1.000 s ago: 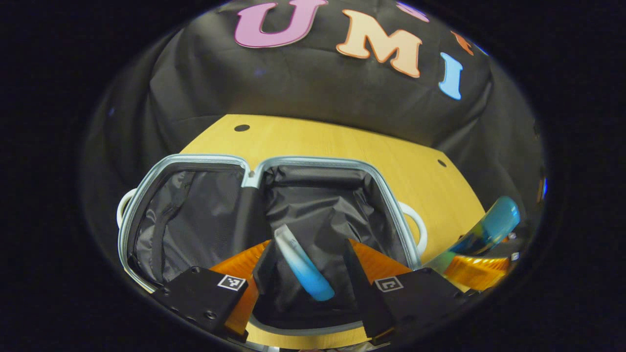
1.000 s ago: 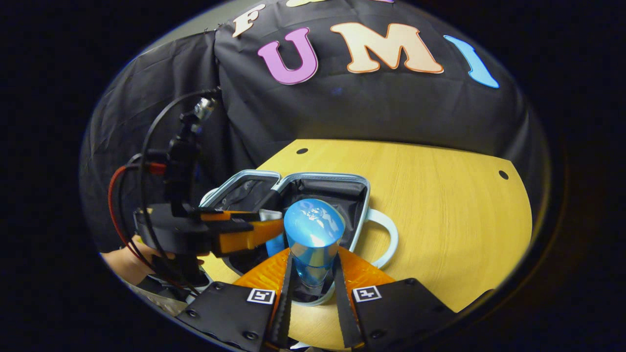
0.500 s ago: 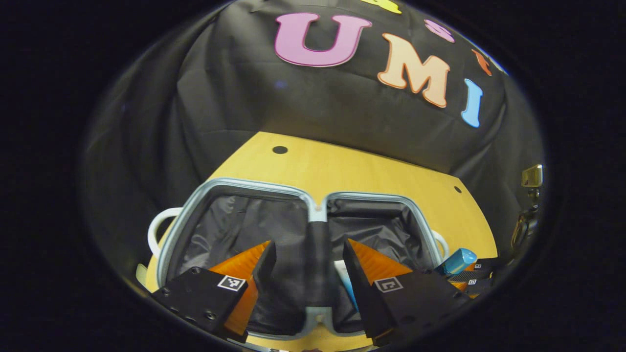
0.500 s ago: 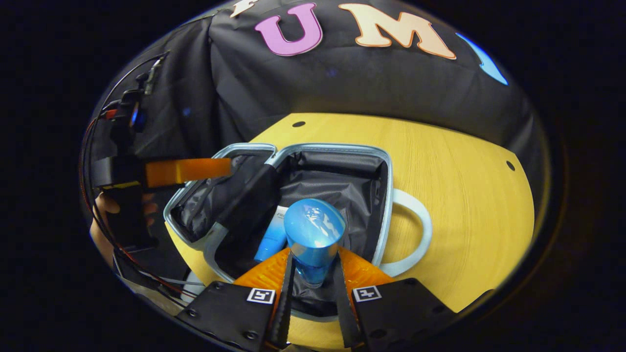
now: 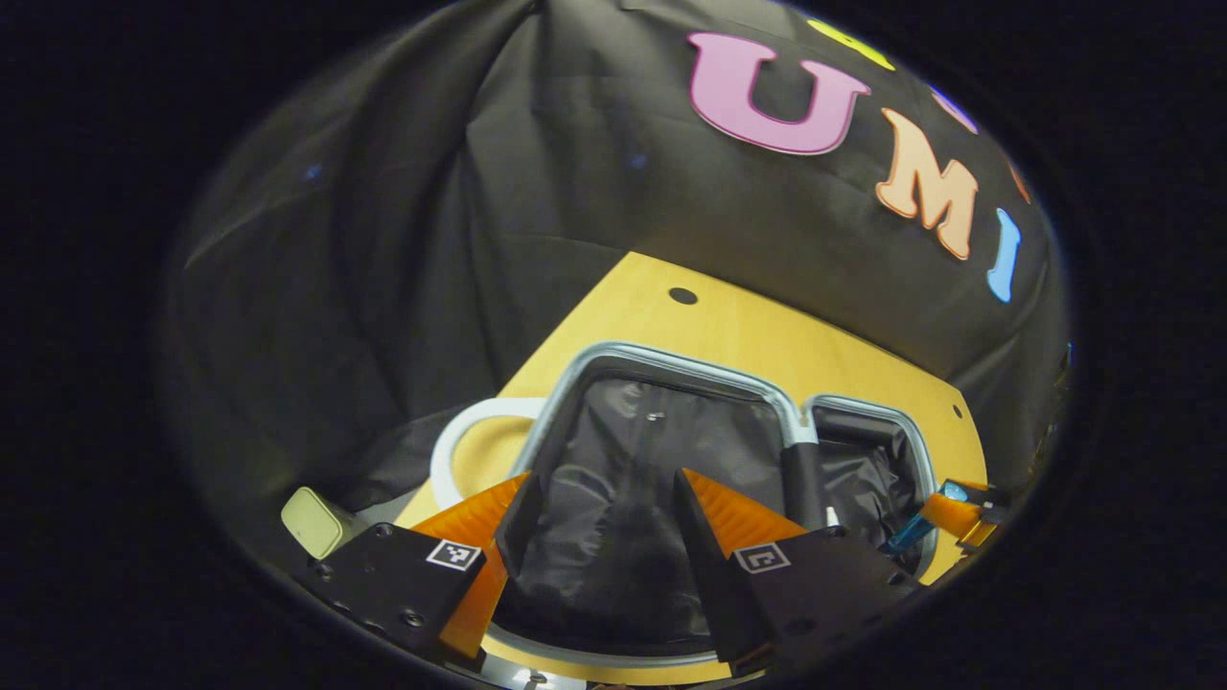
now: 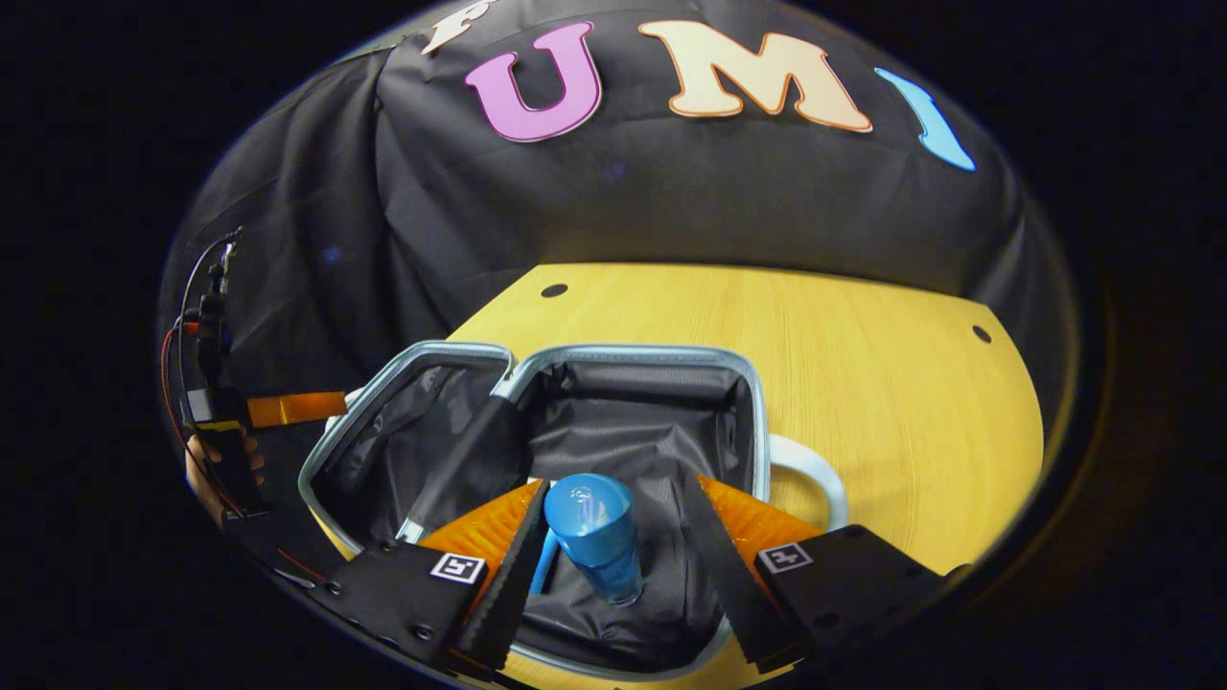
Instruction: First open the suitcase, pack the skin care products into it, and then close the suitcase.
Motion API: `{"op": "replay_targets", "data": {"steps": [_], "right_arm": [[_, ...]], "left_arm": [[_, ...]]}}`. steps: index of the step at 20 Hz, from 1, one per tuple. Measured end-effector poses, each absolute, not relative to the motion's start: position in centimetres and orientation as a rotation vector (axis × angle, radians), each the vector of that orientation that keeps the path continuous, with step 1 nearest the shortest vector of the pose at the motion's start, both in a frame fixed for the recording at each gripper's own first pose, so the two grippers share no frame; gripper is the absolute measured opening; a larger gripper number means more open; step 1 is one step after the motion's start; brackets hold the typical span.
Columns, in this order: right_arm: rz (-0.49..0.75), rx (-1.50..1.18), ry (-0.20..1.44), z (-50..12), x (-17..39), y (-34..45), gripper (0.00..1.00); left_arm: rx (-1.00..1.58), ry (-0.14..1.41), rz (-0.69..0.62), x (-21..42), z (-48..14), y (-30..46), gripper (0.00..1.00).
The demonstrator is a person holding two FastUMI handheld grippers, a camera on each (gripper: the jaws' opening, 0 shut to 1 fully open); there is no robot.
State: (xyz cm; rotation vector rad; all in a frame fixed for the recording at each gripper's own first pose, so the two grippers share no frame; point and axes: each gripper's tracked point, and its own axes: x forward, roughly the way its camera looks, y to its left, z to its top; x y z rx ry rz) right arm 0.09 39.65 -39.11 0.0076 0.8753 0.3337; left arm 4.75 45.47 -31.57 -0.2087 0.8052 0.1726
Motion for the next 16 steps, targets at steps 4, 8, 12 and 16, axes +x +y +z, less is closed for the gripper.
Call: {"op": "replay_targets", "data": {"steps": [4,8,12,16], "right_arm": [[0.323,-0.02,0.865,-39.2,0.9,41.2,0.89],[0.326,-0.002,0.837,-37.7,1.2,42.9,0.88],[0.316,-0.008,0.815,-36.5,1.4,43.2,0.89],[0.293,-0.015,0.8,-35.8,1.6,42.5,0.89]], "left_arm": [[-0.208,0.822,0.21,4.5,-32.9,48.6,0.81],[-0.222,0.888,0.269,4.2,-36.0,52.7,0.84],[-0.323,0.907,0.227,5.2,-36.6,52.4,0.87],[-0.335,0.842,0.186,7.1,-34.9,53.2,0.82]]}}
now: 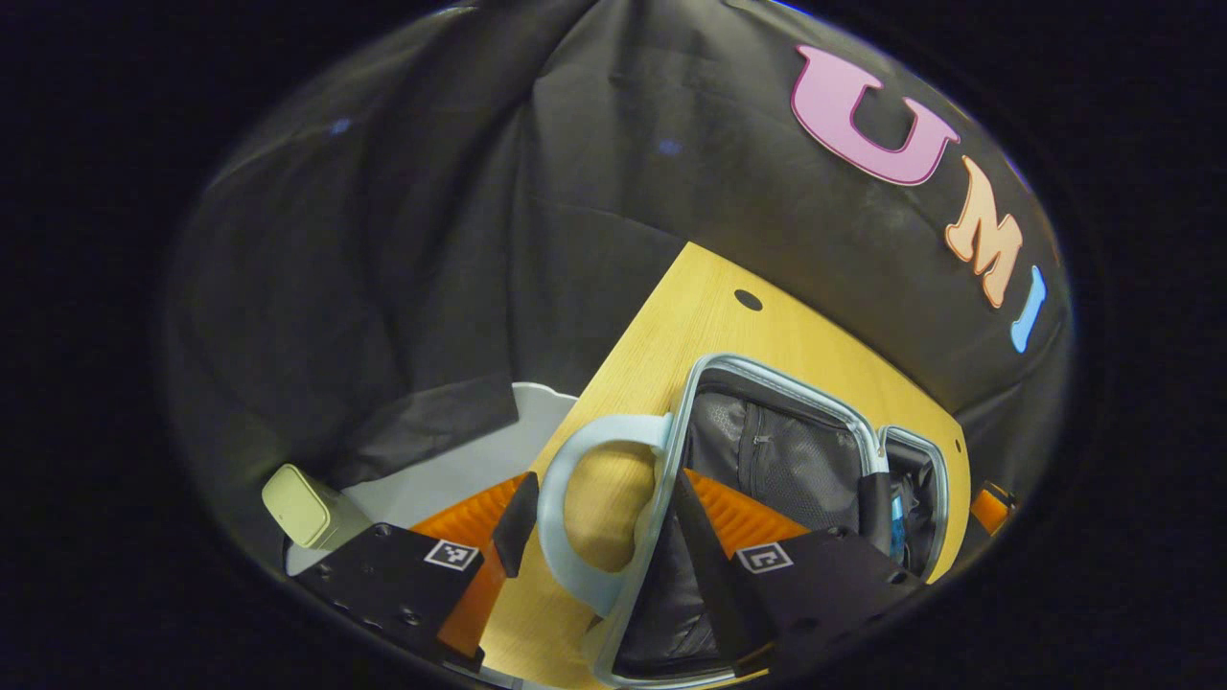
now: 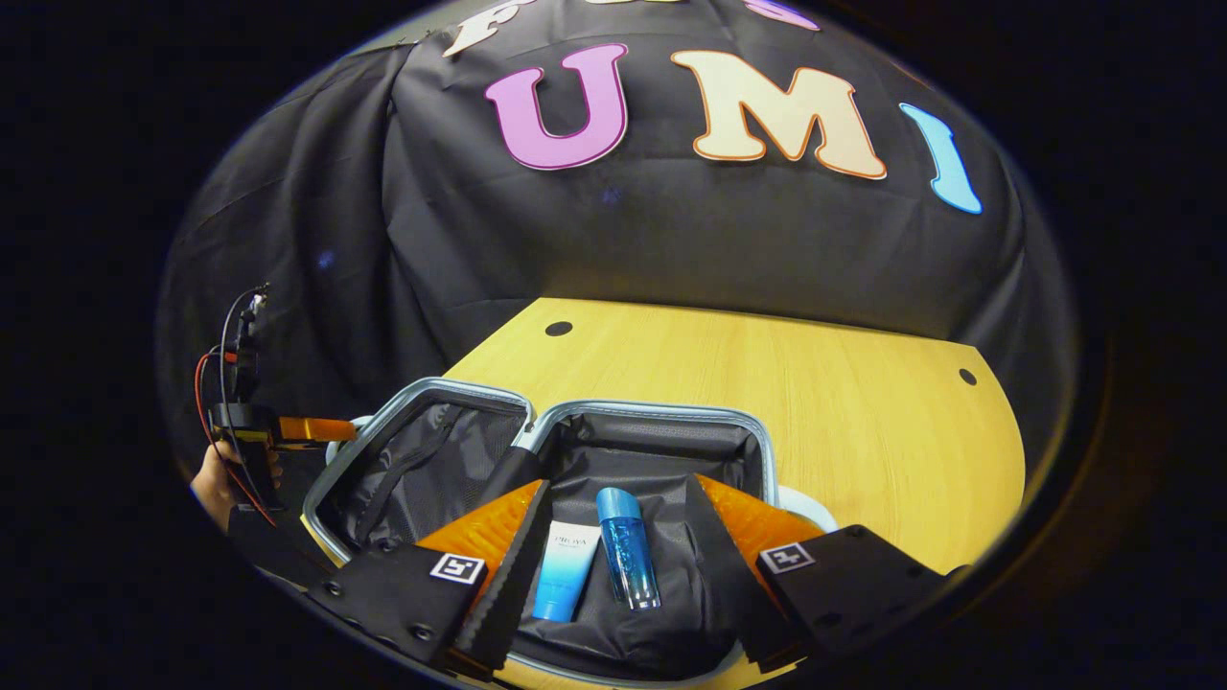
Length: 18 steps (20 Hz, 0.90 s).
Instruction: First open the suitcase, pack the skin care products into it, and then close the suitcase.
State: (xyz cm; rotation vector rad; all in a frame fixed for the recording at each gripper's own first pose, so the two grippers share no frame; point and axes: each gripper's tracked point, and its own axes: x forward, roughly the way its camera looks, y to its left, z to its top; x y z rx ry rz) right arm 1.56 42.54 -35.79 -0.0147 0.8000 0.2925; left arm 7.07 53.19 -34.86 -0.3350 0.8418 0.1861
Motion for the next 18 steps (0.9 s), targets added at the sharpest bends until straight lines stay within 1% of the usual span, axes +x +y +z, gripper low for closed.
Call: {"op": "replay_targets", "data": {"steps": [2,3,4,6,7,10,11,14,18], "right_arm": [[0.28,-0.013,0.802,-35.9,1.7,42.2,0.89],[0.276,-0.011,0.804,-35.9,1.7,42.1,0.89],[0.272,-0.008,0.806,-36.1,1.8,42.1,0.88],[0.271,-0.006,0.811,-36.2,1.9,42.3,0.88],[0.271,-0.01,0.806,-36.0,2.0,42.3,0.88],[0.272,-0.017,0.789,-35.3,2.2,41.9,0.88],[0.271,-0.013,0.781,-35.0,2.3,41.7,0.88],[0.275,-0.005,0.75,-33.9,2.6,40.6,0.88],[0.322,0.013,0.692,-32.3,3.0,39.5,0.88]], "left_arm": [[-0.334,0.86,0.222,7.1,-35.9,55.1,0.81],[-0.345,0.883,0.236,6.8,-36.6,55.4,0.86],[-0.354,0.913,0.243,6.8,-37.5,55.6,0.82],[-0.365,0.968,0.249,6.6,-39.6,56.0,0.81],[-0.371,0.986,0.251,6.7,-40.1,56.0,0.78],[-0.391,1.038,0.237,6.6,-41.0,55.2,0.24],[-0.384,1.041,0.227,6.4,-41.0,55.0,0.15],[-0.367,0.995,0.19,7.1,-38.8,54.0,0.04],[-0.227,0.877,0.164,7.9,-31.8,53.0,0.01]]}}
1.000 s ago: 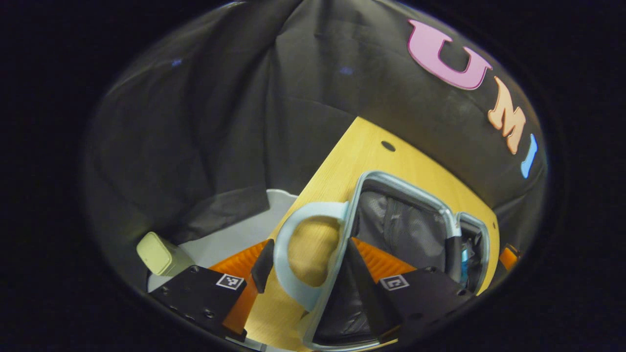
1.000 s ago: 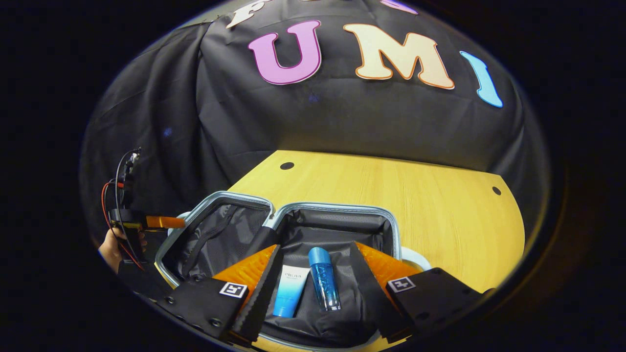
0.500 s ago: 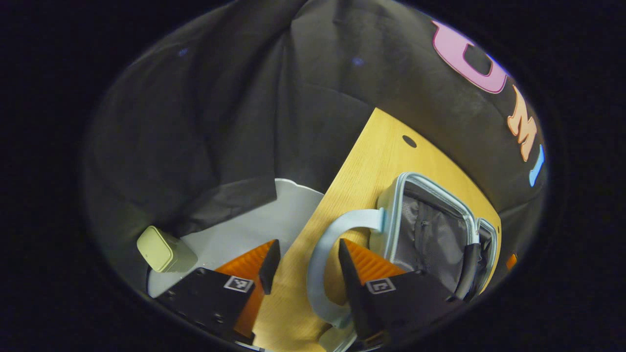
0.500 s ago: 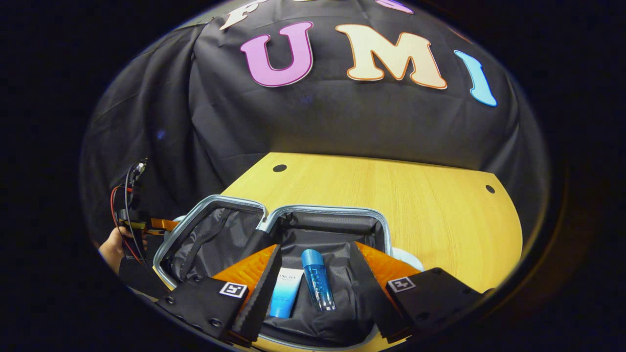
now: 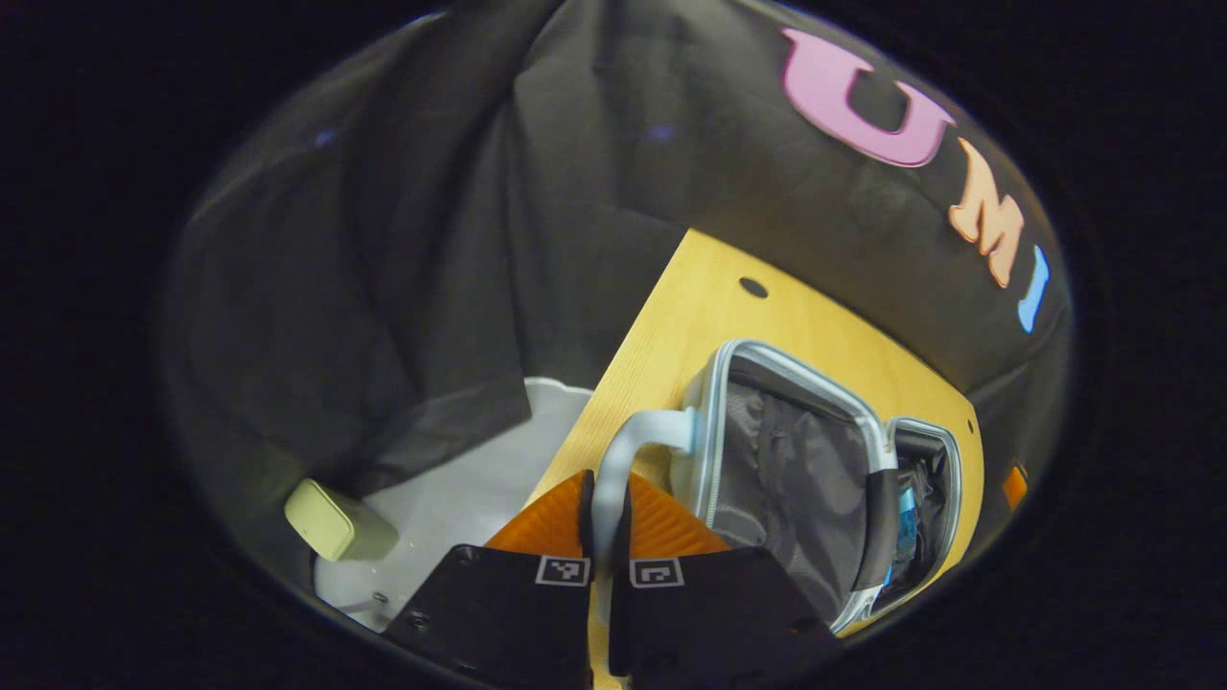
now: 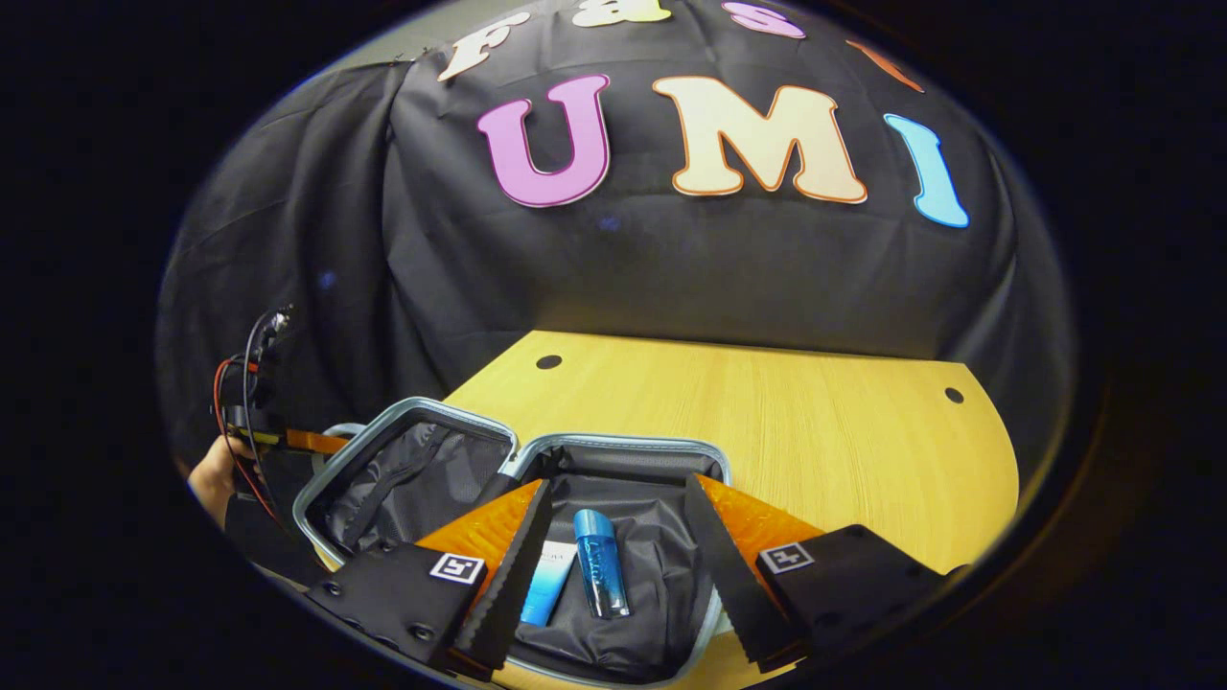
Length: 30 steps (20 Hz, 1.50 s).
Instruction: First open the suitcase, pack the skin care products into it, and then close the suitcase.
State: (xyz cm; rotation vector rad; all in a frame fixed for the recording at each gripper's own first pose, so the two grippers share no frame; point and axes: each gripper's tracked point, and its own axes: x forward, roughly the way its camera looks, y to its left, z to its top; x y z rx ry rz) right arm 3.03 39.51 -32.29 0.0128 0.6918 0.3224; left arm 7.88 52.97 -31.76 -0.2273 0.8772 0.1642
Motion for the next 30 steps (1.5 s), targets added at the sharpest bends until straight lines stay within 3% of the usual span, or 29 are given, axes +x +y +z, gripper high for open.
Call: {"op": "replay_targets", "data": {"steps": [5,15,19,20,23,24,25,28,29,30], "right_arm": [[0.373,0.063,0.65,-30.6,2.6,37.5,0.88],[0.417,0.136,0.599,-27.5,2.3,29.5,0.88],[0.406,0.158,0.586,-26.8,2.6,26.5,0.89],[0.398,0.163,0.587,-26.8,2.7,25.7,0.82],[0.369,0.17,0.589,-26.8,2.4,23.2,0.82],[0.358,0.174,0.589,-26.6,2.5,22.5,0.89],[0.347,0.174,0.588,-26.5,2.4,21.8,0.82],[0.314,0.157,0.583,-26.2,2.2,19.5,0.82],[0.302,0.152,0.585,-26.2,2.1,18.6,0.89],[0.288,0.147,0.589,-26.3,1.9,17.7,0.89]], "left_arm": [[-0.121,0.748,0.126,9.1,-23.1,48.0,0.0],[0.007,0.639,0.02,10.1,-13.9,33.8,0.0],[0.007,0.62,-0.072,10.9,-12.7,27.2,0.0],[0.006,0.616,-0.095,11.3,-12.8,25.6,0.01],[-0.011,0.62,-0.166,12.1,-13.3,21.0,0.01],[-0.027,0.62,-0.194,12.3,-13.5,19.5,0.01],[-0.042,0.622,-0.22,12.4,-13.7,18.0,0.01],[-0.089,0.655,-0.29,12.8,-15.1,13.7,0.01],[-0.103,0.665,-0.315,12.8,-15.7,12.5,0.01],[-0.115,0.682,-0.338,12.8,-16.4,11.1,0.01]]}}
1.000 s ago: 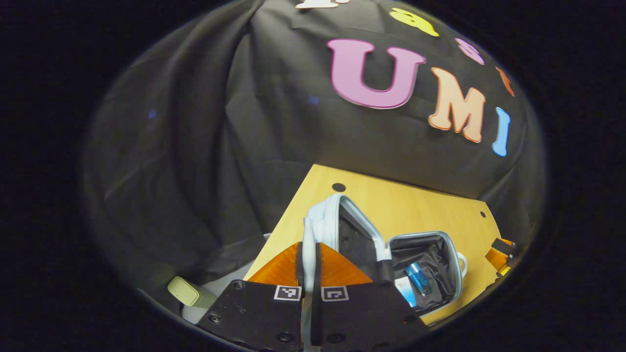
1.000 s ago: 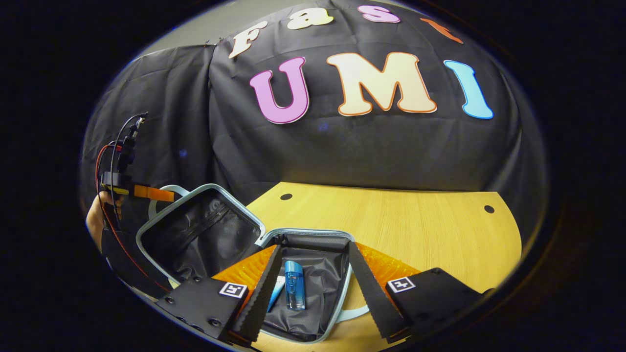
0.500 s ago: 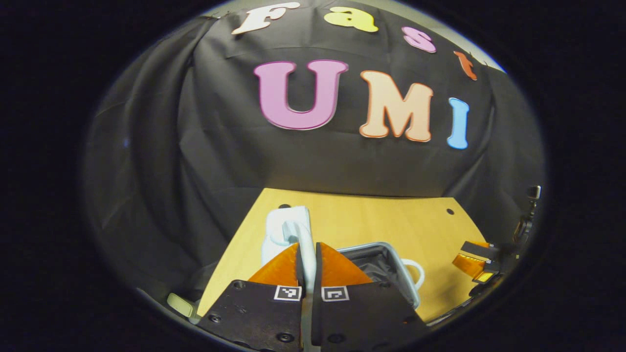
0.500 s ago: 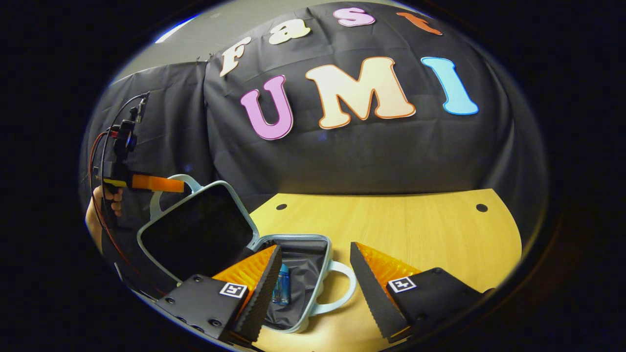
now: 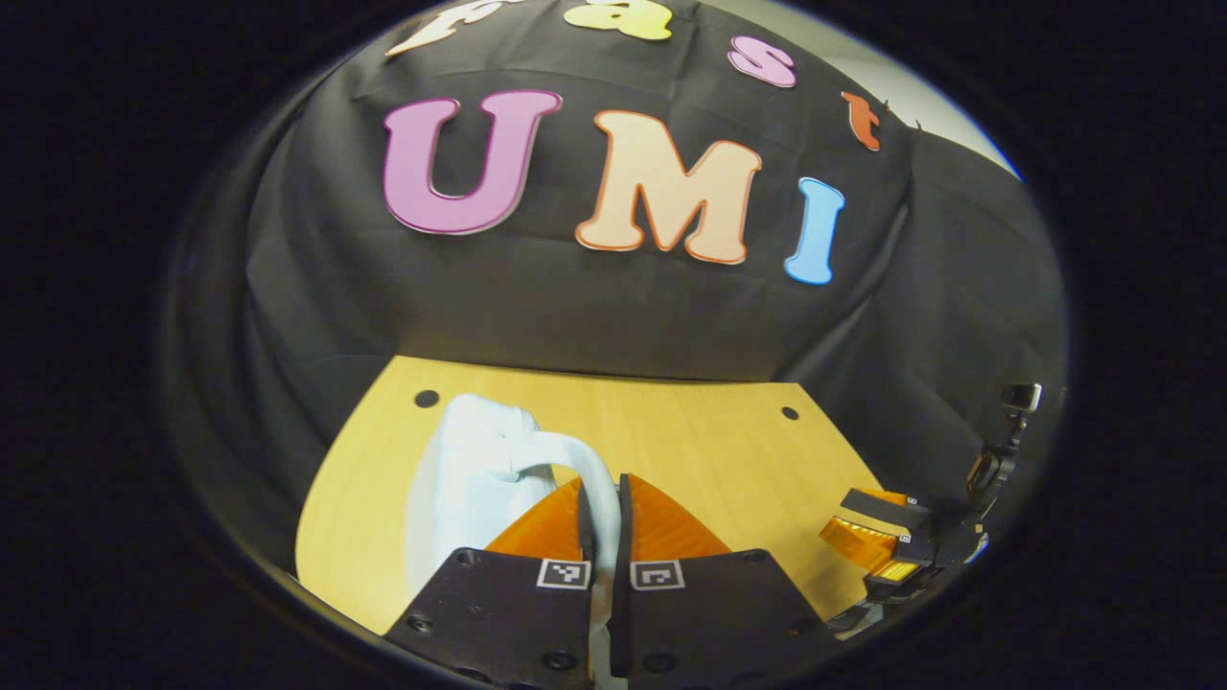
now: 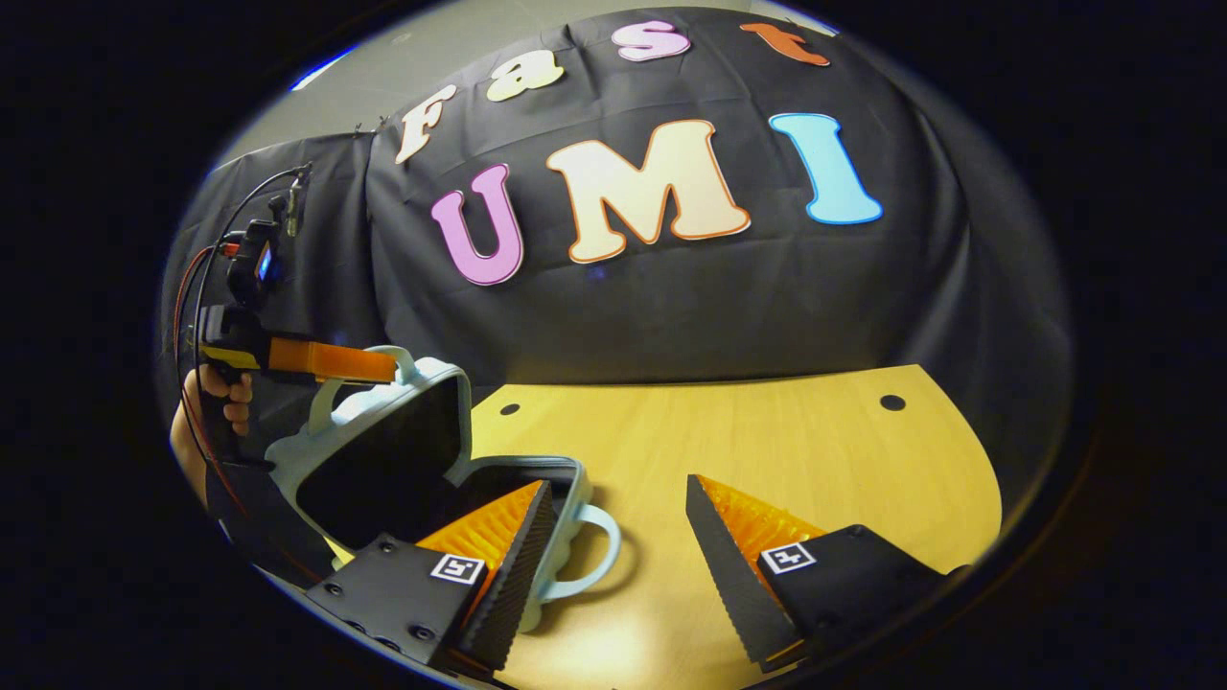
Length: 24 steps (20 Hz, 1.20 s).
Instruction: First open the suitcase, pack the skin care products into it, and then close the suitcase.
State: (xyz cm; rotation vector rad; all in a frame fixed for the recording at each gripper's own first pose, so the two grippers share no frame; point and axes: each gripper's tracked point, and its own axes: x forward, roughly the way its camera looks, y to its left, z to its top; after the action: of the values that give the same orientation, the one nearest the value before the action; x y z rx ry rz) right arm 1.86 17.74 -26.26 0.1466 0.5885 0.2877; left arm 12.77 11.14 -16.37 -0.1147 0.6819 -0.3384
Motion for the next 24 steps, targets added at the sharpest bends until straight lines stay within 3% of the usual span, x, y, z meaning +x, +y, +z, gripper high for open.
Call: {"op": "replay_targets", "data": {"steps": [8,17,19,20,21,24], "right_arm": [[0.18,0.119,0.606,-26.0,0.0,11.7,0.89],[0.128,0.099,0.633,-26.3,-2.6,6.7,0.89],[0.14,0.099,0.615,-25.6,-2.5,5.8,0.89],[0.151,0.101,0.601,-25.3,-2.4,5.5,0.89],[0.163,0.103,0.587,-24.7,-2.2,5.1,0.89],[0.186,0.098,0.507,-22.1,-1.1,4.0,0.89]], "left_arm": [[-0.104,0.858,-0.462,10.3,-24.4,3.8,0.01],[-0.03,1.021,-0.441,7.2,-34.2,1.4,0.02],[-0.003,1.026,-0.403,7.0,-34.7,1.1,0.09],[-0.009,0.996,-0.395,6.9,-34.5,0.8,0.19],[-0.02,0.952,-0.385,6.9,-33.6,0.4,0.38],[-0.036,0.751,-0.313,8.0,-29.7,-0.9,0.75]]}}
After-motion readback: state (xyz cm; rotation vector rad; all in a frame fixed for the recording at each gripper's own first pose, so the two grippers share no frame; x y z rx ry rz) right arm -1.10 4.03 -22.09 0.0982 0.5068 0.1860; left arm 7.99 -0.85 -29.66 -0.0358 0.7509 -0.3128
